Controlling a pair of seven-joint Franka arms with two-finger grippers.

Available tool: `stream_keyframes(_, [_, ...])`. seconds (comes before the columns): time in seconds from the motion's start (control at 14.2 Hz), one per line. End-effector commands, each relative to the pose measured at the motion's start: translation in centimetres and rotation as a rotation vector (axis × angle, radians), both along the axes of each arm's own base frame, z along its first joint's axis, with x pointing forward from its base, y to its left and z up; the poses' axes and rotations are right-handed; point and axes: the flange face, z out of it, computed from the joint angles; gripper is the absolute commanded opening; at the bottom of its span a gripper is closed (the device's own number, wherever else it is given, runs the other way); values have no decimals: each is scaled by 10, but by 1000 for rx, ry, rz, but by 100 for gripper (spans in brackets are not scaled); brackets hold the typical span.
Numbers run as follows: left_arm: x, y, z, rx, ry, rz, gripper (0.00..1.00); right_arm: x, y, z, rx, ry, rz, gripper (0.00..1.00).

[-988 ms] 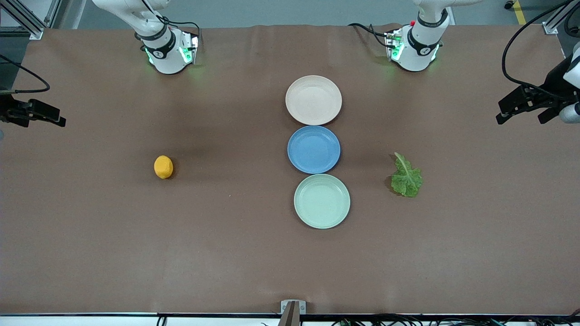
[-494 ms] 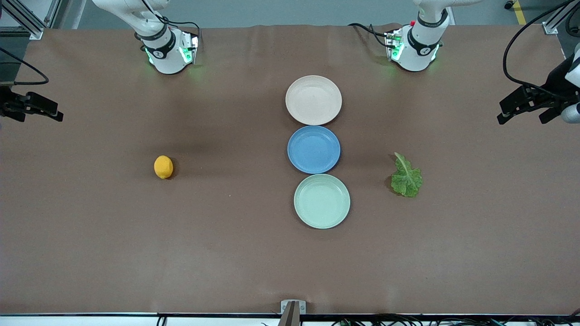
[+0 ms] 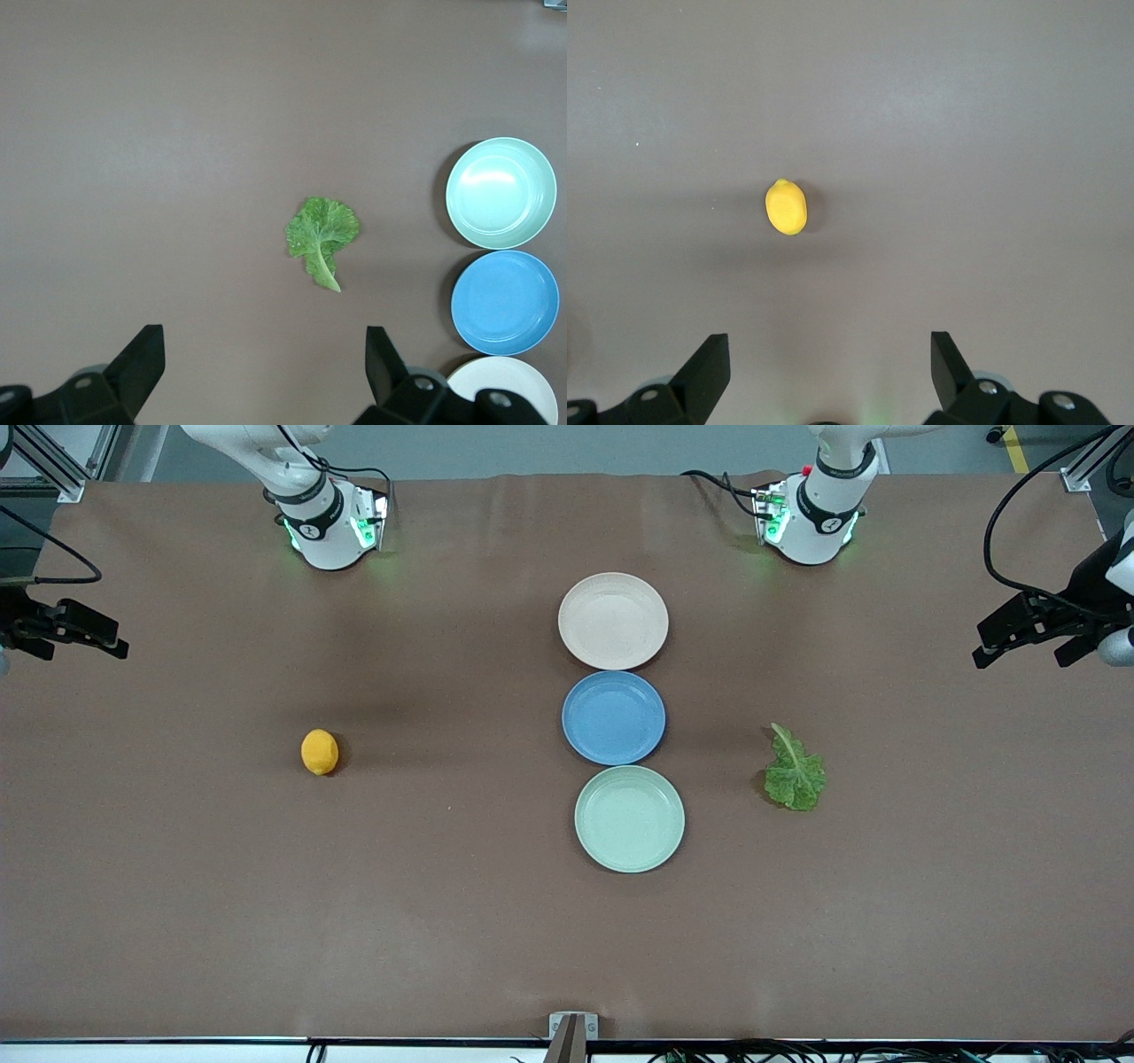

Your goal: Pick lemon and lettuce from plates

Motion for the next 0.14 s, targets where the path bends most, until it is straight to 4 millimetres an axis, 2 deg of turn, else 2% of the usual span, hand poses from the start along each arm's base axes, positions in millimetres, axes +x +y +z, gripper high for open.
stream_keyframes(0.0, [1,2,6,-9,3,-11,100,-12,-2,2,-9,-17,10,100])
stream_keyframes(0.07, [1,2,5,-9,4,-11,100,-13,-2,4,-10,-22,10,100])
